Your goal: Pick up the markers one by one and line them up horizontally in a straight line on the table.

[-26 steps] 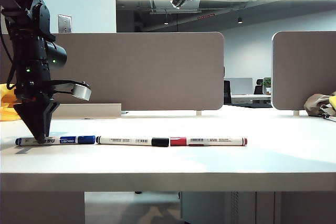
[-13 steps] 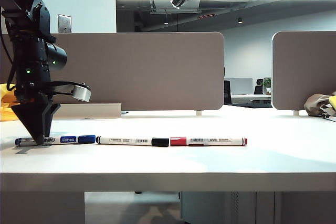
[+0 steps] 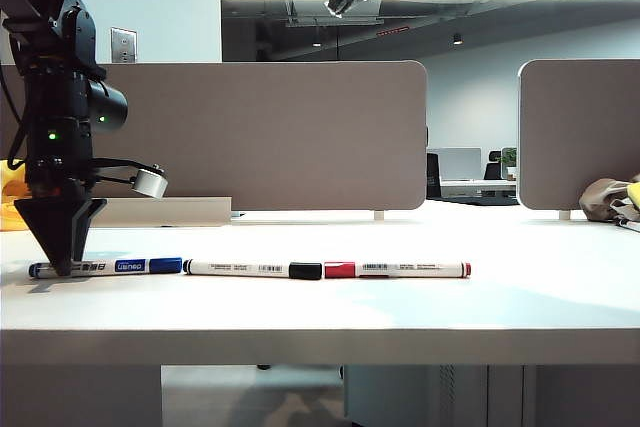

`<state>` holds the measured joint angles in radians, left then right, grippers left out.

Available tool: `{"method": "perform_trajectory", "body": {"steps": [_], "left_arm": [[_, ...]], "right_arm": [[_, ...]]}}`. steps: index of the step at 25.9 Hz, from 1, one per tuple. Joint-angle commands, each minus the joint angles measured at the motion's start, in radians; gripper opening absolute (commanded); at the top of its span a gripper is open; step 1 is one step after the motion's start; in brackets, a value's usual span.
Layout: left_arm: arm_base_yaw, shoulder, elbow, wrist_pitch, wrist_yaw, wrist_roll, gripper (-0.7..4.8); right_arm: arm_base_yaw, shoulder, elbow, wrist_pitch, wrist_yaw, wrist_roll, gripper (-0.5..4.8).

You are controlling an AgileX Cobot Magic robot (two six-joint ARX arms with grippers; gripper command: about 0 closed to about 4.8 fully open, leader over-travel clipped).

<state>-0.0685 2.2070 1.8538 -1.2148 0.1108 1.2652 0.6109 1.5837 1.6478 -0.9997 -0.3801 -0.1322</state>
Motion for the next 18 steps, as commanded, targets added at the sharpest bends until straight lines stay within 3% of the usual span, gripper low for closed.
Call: {"method": "perform_trajectory", "body": {"steps": [1, 6, 11, 18], "left_arm": [[0.000, -0.024, 0.003, 0.001, -0.002, -0.068, 1.45], [0.000, -0.055, 0.003, 0.002, -0.002, -0.077, 0.50], [0.000, -0.088, 0.003, -0.003, 0.005, -0.122, 0.50], [-0.002, -0.105, 0.003, -0.011, 0.028, -0.122, 0.52]], "right_arm": [[0.002, -0.005, 0.000, 0.009, -0.004, -0.003, 0.00], [0.002, -0.005, 0.000, 0.008, -0.005, -0.003, 0.00], [0.002, -0.005, 0.000, -0.003, -0.005, -0.003, 0.00], [0.002, -0.005, 0.000, -0.026, -0.008, -0.003, 0.00]]}}
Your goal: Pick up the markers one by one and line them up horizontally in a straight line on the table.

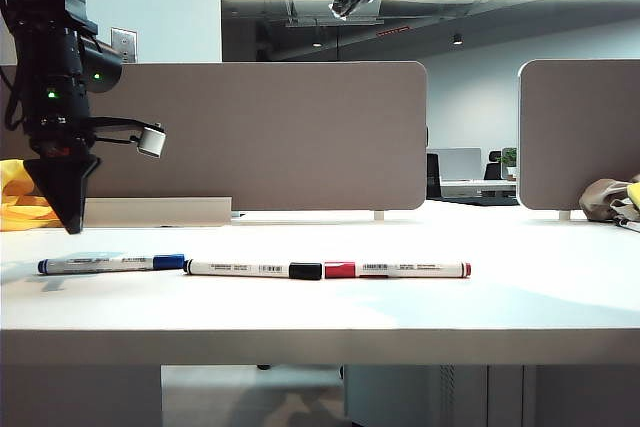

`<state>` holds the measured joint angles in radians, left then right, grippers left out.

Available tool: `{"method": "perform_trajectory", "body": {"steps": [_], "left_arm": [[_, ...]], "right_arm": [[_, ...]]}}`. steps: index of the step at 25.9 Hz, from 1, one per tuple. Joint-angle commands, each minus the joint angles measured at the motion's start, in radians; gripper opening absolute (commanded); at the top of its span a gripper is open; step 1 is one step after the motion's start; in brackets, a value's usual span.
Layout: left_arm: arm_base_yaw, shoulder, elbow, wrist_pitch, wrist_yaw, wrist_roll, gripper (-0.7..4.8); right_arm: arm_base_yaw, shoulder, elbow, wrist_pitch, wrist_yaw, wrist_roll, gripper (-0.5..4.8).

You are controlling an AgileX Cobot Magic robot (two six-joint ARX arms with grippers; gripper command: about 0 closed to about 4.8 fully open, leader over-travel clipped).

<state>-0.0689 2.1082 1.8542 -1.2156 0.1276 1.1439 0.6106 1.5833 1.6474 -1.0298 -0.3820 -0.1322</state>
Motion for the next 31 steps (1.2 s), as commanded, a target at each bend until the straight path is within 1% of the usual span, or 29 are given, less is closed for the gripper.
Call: {"method": "perform_trajectory", "body": {"steps": [1, 2, 6, 8, 11, 17, 18, 20, 21, 23, 31], "left_arm": [[-0.001, -0.005, 0.002, -0.014, -0.006, -0.010, 0.52], [-0.001, -0.005, 0.002, -0.011, -0.020, -0.019, 0.52], [0.005, -0.005, 0.002, 0.006, -0.015, -0.019, 0.52], [0.004, -0.005, 0.002, 0.007, -0.015, -0.018, 0.52], [0.004, -0.005, 0.002, 0.042, -0.011, -0.018, 0.52], [0.002, 0.000, -0.001, 0.264, -0.008, -0.017, 0.52], [0.001, 0.006, -0.001, 0.274, -0.007, -0.015, 0.52], [0.000, 0.021, -0.001, 0.242, 0.014, -0.015, 0.52], [-0.001, 0.029, -0.001, 0.205, 0.055, -0.016, 0.52], [-0.003, 0.044, -0.001, 0.150, 0.097, -0.016, 0.52], [-0.008, 0.059, 0.000, 0.140, 0.097, -0.019, 0.52]], "right_arm": [[0.002, -0.005, 0.001, 0.005, -0.006, -0.003, 0.00], [0.002, -0.005, 0.001, 0.005, -0.006, -0.003, 0.00], [0.002, -0.005, 0.001, 0.005, -0.007, -0.003, 0.00], [0.002, -0.005, 0.001, 0.005, -0.021, -0.003, 0.00], [0.002, -0.005, 0.001, 0.005, -0.040, -0.003, 0.00], [0.003, -0.005, 0.001, -0.001, -0.040, -0.003, 0.00], [0.003, -0.005, 0.001, -0.005, -0.040, -0.003, 0.00], [0.003, -0.005, 0.001, -0.016, -0.040, -0.002, 0.00], [0.003, -0.005, 0.001, -0.024, -0.040, -0.002, 0.00], [0.005, -0.005, 0.001, -0.039, -0.040, -0.002, 0.00], [0.008, -0.005, 0.001, -0.051, -0.040, -0.002, 0.00]]}}
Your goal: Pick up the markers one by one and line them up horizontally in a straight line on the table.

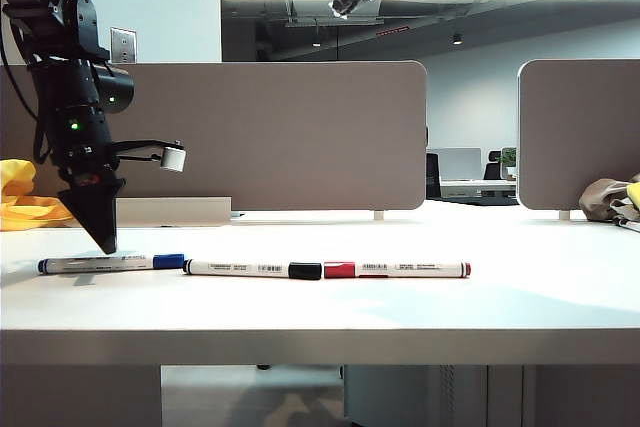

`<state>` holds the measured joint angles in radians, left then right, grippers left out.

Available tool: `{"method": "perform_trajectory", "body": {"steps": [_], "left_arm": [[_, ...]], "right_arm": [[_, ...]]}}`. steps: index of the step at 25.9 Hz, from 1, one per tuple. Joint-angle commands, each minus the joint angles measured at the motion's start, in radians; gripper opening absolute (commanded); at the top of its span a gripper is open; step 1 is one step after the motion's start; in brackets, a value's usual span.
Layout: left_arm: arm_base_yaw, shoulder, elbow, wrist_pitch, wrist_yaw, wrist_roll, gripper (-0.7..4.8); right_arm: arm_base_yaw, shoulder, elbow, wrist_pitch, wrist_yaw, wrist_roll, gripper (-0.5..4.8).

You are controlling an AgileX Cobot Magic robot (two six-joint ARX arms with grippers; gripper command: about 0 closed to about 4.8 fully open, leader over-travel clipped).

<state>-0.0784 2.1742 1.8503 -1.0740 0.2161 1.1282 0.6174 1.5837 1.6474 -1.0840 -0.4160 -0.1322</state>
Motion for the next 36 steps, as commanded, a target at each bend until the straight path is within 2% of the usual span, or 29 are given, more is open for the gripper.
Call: {"method": "perform_trajectory", "body": {"steps": [1, 7, 13, 16, 21, 23, 26, 29, 36], "left_arm": [[0.001, -0.007, 0.003, -0.001, 0.009, -0.003, 0.52], [0.002, -0.007, 0.004, 0.020, 0.010, -0.003, 0.52], [0.003, -0.007, 0.004, 0.143, 0.002, -0.005, 0.53], [0.007, -0.007, 0.004, 0.139, -0.024, -0.044, 0.53], [0.008, -0.006, 0.003, 0.126, -0.022, -0.039, 0.40], [0.008, -0.005, 0.003, 0.127, 0.005, -0.037, 0.33], [0.007, -0.005, 0.003, 0.142, 0.118, -0.037, 0.35], [0.003, -0.005, 0.003, 0.188, 0.176, -0.038, 0.35], [0.003, -0.006, 0.004, 0.200, 0.193, -0.045, 0.34]], "right_arm": [[0.002, -0.005, 0.001, 0.003, -0.006, -0.002, 0.00], [0.001, -0.005, 0.001, 0.004, -0.006, -0.002, 0.00], [0.002, -0.005, 0.001, 0.003, -0.006, 0.003, 0.00], [0.002, -0.005, 0.001, 0.003, -0.009, 0.008, 0.00], [0.003, -0.005, 0.001, 0.003, -0.009, 0.009, 0.00], [0.003, -0.005, 0.001, 0.003, -0.010, 0.009, 0.00], [0.003, -0.005, 0.001, 0.003, -0.009, 0.009, 0.00], [0.003, -0.005, 0.001, 0.003, -0.009, 0.009, 0.00], [0.003, -0.005, 0.001, 0.004, -0.009, 0.008, 0.00]]}}
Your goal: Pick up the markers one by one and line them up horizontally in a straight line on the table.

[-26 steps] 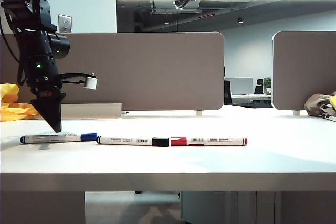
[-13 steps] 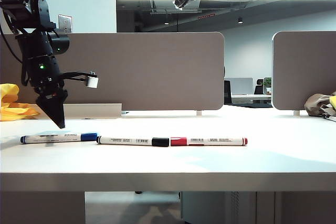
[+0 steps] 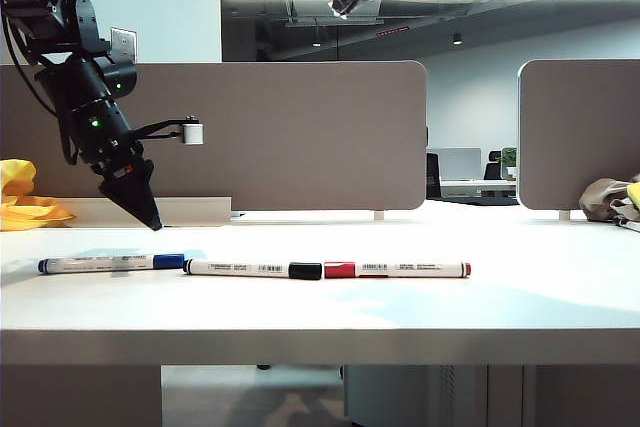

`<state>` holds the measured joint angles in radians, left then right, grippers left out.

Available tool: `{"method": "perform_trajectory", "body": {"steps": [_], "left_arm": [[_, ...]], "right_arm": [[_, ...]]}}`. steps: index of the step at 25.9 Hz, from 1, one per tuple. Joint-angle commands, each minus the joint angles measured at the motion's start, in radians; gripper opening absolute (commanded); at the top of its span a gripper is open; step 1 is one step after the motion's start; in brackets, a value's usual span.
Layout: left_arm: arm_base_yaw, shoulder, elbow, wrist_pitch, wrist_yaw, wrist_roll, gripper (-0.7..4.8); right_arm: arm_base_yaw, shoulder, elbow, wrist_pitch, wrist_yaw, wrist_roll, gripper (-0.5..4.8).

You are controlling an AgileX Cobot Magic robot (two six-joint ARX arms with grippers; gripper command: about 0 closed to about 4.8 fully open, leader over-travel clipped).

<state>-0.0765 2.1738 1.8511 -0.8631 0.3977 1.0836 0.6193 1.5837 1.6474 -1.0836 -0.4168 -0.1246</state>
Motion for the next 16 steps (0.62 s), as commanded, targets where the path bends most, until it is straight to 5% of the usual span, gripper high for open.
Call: {"method": "perform_trajectory", "body": {"steps": [1, 8, 12, 16], "left_arm": [[0.001, -0.006, 0.003, -0.023, 0.010, 0.000, 0.35], [0.002, -0.007, 0.005, -0.074, -0.002, 0.000, 0.39], [0.002, -0.007, 0.005, -0.118, -0.012, -0.003, 1.81], [0.003, -0.006, 0.005, -0.106, -0.013, 0.000, 1.93]], "right_arm": [[0.001, -0.005, 0.001, 0.006, -0.008, 0.000, 0.00], [0.000, -0.005, 0.001, 0.003, -0.008, 0.001, 0.00], [0.000, -0.005, 0.001, 0.002, -0.008, 0.001, 0.00], [0.000, -0.005, 0.001, 0.004, -0.007, 0.001, 0.00]]}}
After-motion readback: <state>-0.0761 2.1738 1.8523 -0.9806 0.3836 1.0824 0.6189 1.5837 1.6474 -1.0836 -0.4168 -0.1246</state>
